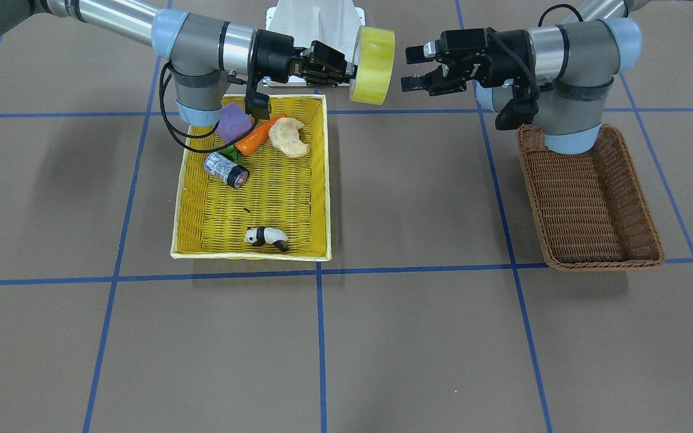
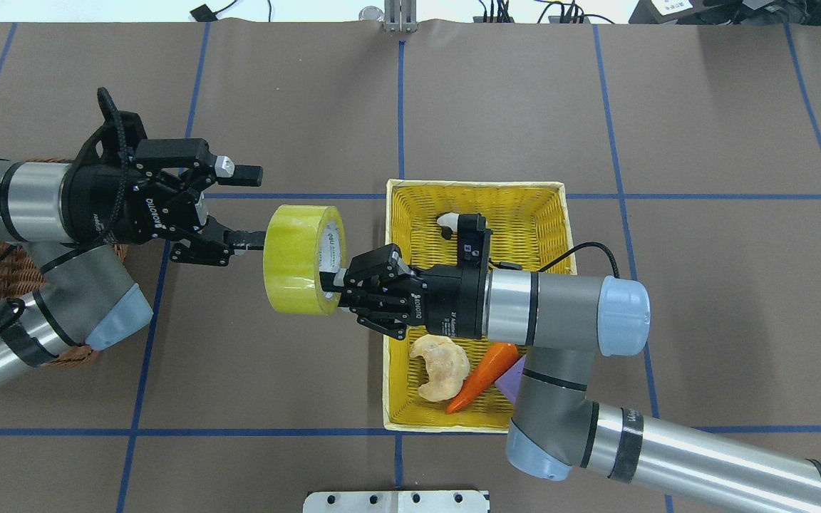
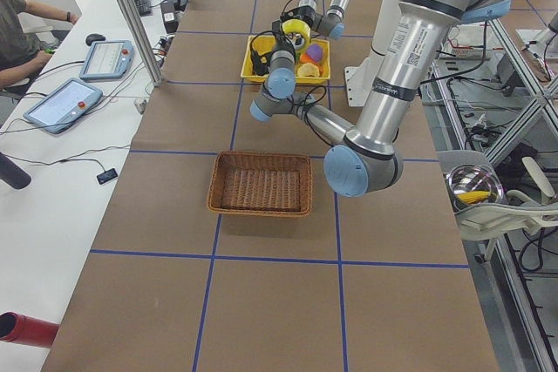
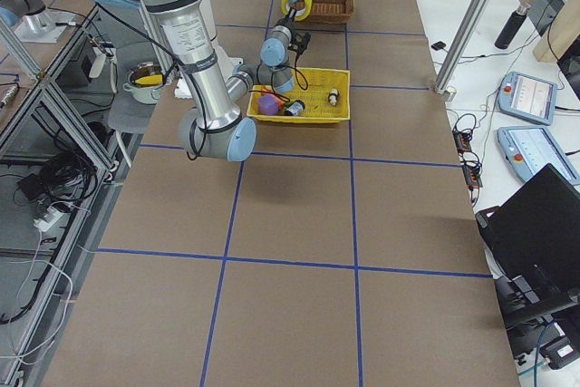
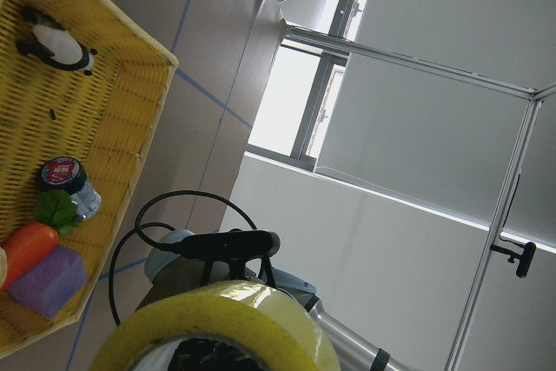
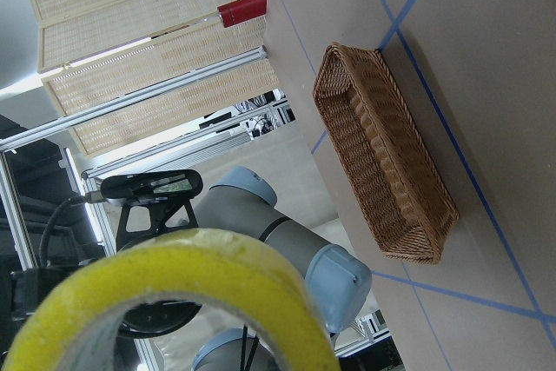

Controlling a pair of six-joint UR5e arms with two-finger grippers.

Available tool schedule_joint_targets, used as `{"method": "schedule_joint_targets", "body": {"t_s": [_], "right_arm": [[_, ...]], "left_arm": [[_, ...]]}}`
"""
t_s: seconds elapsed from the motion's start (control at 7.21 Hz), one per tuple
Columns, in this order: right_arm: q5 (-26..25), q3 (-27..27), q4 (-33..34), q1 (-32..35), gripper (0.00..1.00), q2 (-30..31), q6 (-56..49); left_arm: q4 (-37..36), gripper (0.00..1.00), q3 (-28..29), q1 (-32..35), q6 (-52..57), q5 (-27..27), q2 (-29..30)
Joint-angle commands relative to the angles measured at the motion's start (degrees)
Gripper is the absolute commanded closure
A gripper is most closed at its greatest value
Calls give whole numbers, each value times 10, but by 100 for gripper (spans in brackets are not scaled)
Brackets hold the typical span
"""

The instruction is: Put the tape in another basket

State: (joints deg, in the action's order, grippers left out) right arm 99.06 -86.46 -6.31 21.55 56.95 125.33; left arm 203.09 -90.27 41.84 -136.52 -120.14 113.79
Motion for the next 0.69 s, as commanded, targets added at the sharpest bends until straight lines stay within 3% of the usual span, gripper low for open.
{"method": "schedule_joint_targets", "body": {"t_s": [0.0,0.28,0.55], "right_arm": [[16,0,0,0,100,-3,0],[23,0,0,0,100,-3,0],[23,-1,0,0,100,-2,-1]], "left_arm": [[16,3,-3,-18,-10,0,2],[20,8,-9,-21,-14,0,2],[21,23,-15,-33,-14,0,2]]}}
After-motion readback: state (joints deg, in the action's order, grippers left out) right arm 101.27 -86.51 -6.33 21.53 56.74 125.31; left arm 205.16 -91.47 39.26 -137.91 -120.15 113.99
